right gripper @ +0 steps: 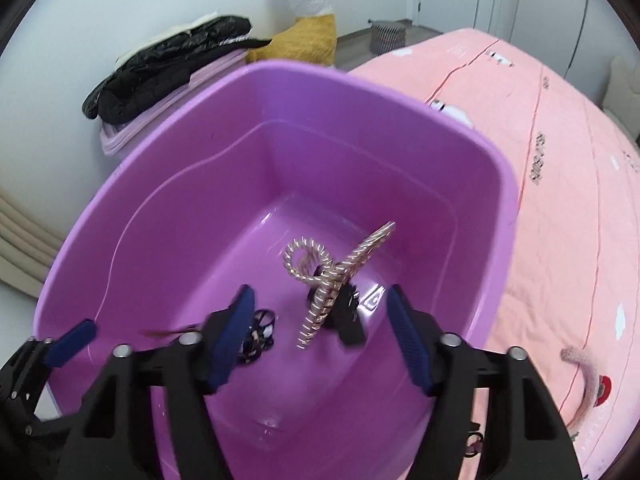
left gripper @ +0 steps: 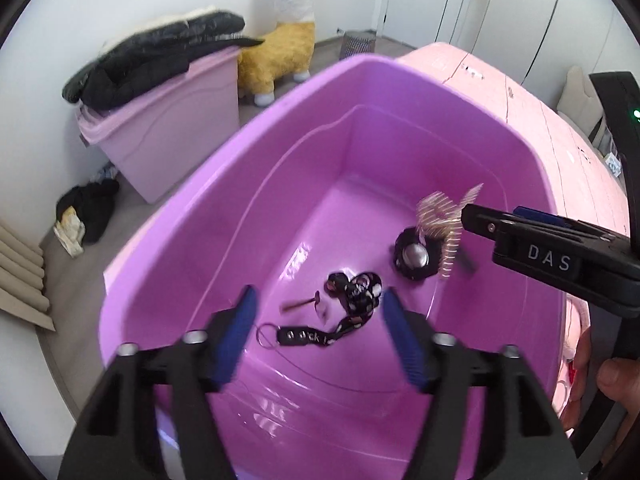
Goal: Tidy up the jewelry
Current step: 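Open both tools to drop the hairpin and pearl clip into the tub, then move both open tools back over the bed toward the headband and hair ties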
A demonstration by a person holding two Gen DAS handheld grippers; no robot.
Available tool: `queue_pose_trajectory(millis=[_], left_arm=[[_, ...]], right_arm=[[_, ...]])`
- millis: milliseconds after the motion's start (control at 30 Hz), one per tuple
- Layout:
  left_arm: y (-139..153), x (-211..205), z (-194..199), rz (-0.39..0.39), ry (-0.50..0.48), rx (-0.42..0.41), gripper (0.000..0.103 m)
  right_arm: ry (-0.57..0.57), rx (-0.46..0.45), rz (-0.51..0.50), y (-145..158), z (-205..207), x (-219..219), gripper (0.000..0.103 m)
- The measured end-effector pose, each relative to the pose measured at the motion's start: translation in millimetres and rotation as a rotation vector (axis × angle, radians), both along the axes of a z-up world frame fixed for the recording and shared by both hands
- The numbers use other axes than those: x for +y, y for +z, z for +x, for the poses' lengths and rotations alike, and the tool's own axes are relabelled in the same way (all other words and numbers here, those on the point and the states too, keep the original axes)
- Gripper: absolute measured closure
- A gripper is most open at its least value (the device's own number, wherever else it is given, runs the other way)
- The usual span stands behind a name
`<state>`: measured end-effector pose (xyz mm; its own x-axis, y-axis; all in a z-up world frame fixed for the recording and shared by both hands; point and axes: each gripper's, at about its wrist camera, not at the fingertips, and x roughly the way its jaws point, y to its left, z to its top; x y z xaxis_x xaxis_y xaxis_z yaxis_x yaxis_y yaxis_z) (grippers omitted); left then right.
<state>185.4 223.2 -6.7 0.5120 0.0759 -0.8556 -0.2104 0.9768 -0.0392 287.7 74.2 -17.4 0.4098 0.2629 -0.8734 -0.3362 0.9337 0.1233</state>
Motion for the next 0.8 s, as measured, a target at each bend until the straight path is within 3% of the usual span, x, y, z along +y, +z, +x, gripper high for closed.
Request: queue_pose_trajectory(millis=[67,800], left_arm=[[4,-1,-3,0.005,0.009,-0.019,0.025],[20,-2,-31,-0.017,0.030,-0.027,0.024]], right_arm=[[-0.006,0.001,0.006,1,1,-2,0.037],[-0.022,0.005,0.067,15,-27,-22,0.037]])
